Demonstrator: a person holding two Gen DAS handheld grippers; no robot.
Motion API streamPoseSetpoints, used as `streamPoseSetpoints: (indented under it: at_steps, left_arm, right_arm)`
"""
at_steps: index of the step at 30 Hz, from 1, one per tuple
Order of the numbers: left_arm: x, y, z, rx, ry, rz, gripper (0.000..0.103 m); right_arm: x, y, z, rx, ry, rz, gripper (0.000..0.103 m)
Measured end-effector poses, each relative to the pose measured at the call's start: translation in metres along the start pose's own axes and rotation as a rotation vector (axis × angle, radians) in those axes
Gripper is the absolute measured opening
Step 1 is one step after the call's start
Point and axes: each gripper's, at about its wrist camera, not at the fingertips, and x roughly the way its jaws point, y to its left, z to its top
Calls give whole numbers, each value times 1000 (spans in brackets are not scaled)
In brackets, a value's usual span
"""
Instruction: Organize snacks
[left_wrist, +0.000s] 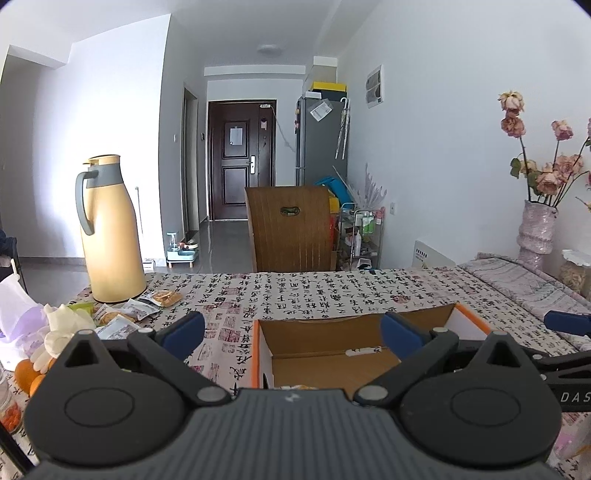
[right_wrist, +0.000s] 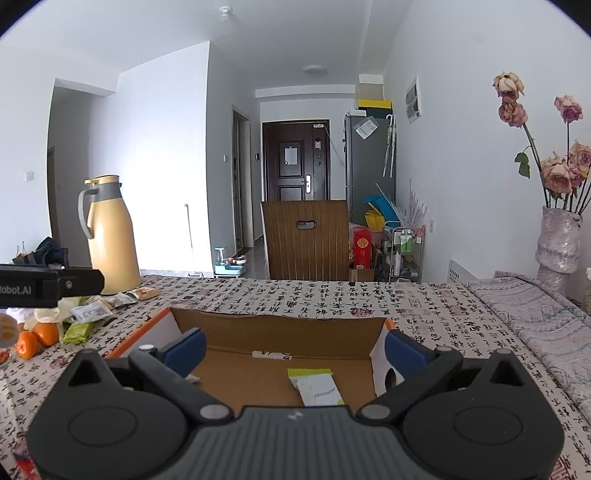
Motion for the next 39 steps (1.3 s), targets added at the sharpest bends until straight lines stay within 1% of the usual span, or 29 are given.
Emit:
streamPoseSetpoints:
  at_steps: [9,15,26,33,39]
  left_arm:
    - [-45,-3,-14,-8,-9,-9,103]
    - [-70,-7,-29,-9,0,-17,103]
    - [-103,-6,-57,-25,26,-20,103]
    - [-124,-5,-83,-69,37,-5,103]
    - [-138,-14,-111,-49,60,-8,103]
  right_arm:
    - [-47,4,-12,-2,-10,0,103]
    - [-74,8,-24,-6,-7,6,103]
    - [-106,12,-48,-4,16,8,103]
    - [-129,18,-68,-15,33,19,103]
    - [-142,23,-88,-33,58,32,103]
